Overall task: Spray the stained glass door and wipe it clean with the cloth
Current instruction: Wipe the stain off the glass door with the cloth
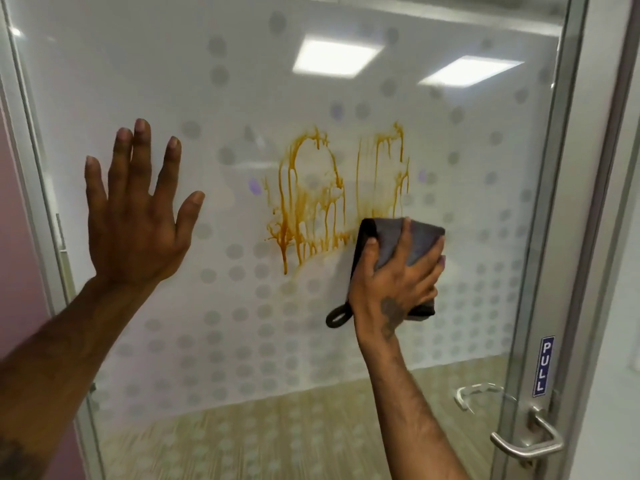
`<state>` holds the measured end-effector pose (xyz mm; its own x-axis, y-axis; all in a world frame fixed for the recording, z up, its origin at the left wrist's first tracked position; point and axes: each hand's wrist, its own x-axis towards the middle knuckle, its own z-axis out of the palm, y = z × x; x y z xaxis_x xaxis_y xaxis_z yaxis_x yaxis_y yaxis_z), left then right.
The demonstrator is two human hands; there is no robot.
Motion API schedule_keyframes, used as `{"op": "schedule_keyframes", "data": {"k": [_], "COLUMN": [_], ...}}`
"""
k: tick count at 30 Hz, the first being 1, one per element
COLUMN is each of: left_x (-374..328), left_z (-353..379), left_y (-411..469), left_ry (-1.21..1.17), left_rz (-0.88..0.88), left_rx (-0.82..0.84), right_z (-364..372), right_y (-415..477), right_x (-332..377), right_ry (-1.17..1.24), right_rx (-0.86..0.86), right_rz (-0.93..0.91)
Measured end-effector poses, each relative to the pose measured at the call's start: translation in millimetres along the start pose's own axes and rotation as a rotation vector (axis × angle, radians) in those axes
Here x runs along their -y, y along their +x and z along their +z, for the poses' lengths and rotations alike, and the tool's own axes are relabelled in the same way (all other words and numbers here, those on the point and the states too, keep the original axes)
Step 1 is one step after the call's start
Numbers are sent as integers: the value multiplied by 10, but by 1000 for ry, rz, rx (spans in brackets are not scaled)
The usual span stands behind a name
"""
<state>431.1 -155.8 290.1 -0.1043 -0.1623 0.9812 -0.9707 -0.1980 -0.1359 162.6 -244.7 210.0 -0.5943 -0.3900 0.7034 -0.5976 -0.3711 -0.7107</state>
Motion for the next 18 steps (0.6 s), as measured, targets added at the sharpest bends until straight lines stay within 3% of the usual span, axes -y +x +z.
{"op": "schedule_keyframes", "data": {"k": [4, 7, 9, 15, 18], "left_x": [1, 1, 1, 3, -2], "left_z": [9, 27, 30, 18, 12], "left_y": [4, -7, -1, -7, 7], "left_ry": [-1, -3, -7, 19, 11], "left_rz": [6, 12, 12, 0, -5], "left_rx": [-4, -20, -22, -13, -5], "right_z": [-44, -124, -156, -80, -41], "right_y": [-20, -64, 38, 563, 700], "right_x": [160, -153, -377, 107, 391], "right_ry": [-85, -98, -123, -27, -18], "right_rx": [20, 62, 51, -34, -30], "right_rz": [-281, -585, -664, -206, -235]}}
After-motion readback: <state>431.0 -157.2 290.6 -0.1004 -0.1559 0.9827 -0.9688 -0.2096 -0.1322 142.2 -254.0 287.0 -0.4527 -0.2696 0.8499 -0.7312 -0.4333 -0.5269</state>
